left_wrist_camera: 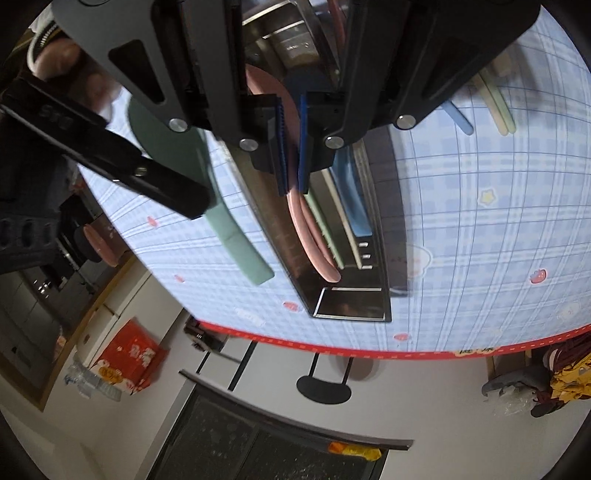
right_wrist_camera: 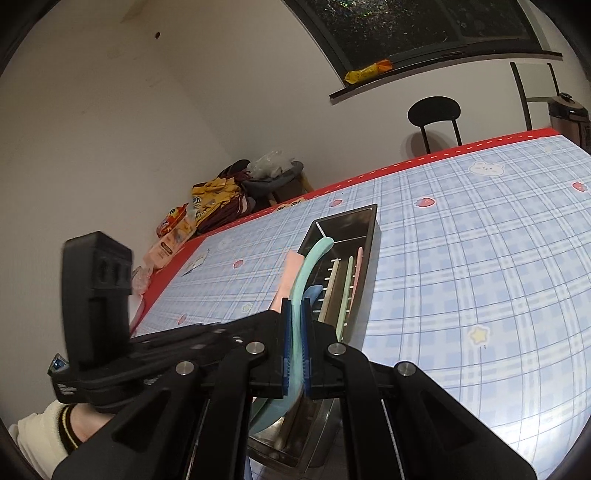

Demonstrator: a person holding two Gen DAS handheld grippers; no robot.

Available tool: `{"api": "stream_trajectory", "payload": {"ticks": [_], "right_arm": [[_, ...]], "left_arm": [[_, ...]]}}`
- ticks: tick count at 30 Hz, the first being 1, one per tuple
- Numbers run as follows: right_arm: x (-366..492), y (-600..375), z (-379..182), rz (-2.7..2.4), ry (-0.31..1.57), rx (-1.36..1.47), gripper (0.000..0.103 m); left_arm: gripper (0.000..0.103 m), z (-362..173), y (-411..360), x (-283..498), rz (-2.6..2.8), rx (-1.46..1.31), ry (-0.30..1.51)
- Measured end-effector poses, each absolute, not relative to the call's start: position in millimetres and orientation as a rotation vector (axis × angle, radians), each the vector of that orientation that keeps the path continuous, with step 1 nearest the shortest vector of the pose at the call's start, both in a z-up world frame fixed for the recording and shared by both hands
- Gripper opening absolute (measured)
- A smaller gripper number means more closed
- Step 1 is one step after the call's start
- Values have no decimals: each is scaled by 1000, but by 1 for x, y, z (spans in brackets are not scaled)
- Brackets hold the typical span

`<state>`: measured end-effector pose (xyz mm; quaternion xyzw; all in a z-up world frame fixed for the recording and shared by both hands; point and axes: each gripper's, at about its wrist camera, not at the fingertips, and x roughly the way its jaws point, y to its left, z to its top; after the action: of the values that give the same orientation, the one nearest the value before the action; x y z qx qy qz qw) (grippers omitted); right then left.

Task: Organize utensils
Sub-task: 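Carry both spoons into the steel caddy and open both tools, then move both tools back over the remaining beige spoon and chopsticks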

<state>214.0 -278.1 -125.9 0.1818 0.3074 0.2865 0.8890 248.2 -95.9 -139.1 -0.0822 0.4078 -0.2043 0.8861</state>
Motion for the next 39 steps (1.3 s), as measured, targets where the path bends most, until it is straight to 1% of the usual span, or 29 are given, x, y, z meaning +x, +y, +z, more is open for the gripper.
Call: {"api": "stream_trajectory", "payload": {"ticks": [7,10,15,22,26,28,30,31,33,34,36,38,39], "right_arm": [[217,-270,-133,603,662,366,6],[218,-261,-137,613,677,351,6],[221,-249,-142,615,695,336,6],[228,-235,-150,598,724,308,6],[223,-239,-143,600,687,313,8],[219,-240,-137,598,665,309,18],[215,-240,-133,593,647,299,41],[212,-240,-131,583,632,287,48],[207,-239,-127,569,610,264,72],[203,-238,-125,559,600,250,77],[198,-237,-122,542,588,231,93],[192,-238,-120,528,569,224,97],[189,-237,-120,526,560,220,97]], "left_arm": [[10,-144,-88,250,-384,-166,858],[14,-139,-83,246,-379,-163,853],[17,-124,-68,233,-357,-167,820],[30,-110,-45,212,-297,-160,778],[37,-105,-36,202,-272,-138,769],[38,-102,-32,196,-260,-126,763],[41,-100,-29,189,-250,-115,755],[44,-98,-28,186,-245,-109,751],[48,-95,-24,177,-231,-94,742],[50,-94,-23,175,-226,-89,739],[54,-92,-20,166,-211,-78,734],[61,-91,-15,158,-195,-71,728],[62,-91,-11,152,-186,-69,726]]}}
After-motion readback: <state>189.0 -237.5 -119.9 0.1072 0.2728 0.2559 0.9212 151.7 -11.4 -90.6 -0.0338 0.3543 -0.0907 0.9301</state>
